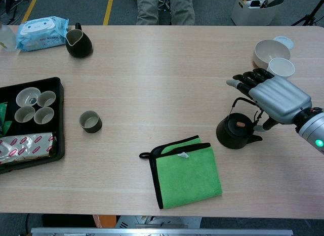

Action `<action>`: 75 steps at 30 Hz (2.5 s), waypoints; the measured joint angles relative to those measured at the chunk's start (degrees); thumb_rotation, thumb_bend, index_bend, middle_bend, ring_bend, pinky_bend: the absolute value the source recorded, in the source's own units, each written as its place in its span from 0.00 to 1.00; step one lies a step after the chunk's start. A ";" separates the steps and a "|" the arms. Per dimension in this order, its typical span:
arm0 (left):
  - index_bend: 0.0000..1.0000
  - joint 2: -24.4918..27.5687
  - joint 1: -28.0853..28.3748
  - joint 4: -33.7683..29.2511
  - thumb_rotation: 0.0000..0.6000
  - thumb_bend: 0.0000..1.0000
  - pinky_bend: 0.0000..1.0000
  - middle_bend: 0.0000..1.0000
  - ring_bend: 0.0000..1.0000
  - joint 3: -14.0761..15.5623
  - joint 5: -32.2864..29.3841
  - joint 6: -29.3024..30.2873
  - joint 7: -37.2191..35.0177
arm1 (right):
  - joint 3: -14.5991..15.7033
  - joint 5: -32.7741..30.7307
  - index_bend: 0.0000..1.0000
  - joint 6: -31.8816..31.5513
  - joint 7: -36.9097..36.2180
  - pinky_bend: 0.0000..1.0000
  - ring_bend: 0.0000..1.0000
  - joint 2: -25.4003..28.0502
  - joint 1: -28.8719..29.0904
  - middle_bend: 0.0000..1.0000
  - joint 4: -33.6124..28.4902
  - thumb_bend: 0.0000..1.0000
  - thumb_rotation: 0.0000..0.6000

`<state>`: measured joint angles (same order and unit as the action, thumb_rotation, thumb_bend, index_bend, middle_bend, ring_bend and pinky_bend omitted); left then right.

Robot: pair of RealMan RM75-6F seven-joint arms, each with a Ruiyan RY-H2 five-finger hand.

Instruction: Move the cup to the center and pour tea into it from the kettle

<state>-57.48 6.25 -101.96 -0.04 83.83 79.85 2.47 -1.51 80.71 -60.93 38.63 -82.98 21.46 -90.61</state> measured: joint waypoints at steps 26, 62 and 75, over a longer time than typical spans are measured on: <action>0.05 0.00 -0.10 0.20 1.00 0.28 0.02 0.03 0.02 0.05 -0.02 -0.20 0.06 | 0.84 -3.17 0.00 -2.34 -2.76 0.00 0.00 5.11 0.33 0.06 -3.71 0.00 1.00; 0.05 1.61 -1.13 -1.29 1.00 0.28 0.02 0.03 0.02 0.24 -0.44 0.83 0.72 | -8.94 -14.35 0.00 3.84 2.08 0.00 0.00 -8.33 13.26 0.07 9.05 0.00 1.00; 0.05 1.79 -1.14 -2.49 1.00 0.28 0.02 0.03 0.02 0.33 0.06 0.86 1.81 | -9.23 -15.07 0.08 4.39 -4.16 0.00 0.16 -1.75 13.34 0.27 1.05 0.00 1.00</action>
<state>-55.69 5.11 -104.45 0.29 83.89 80.71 4.28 -10.74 65.63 -56.53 34.46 -84.73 34.79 -89.56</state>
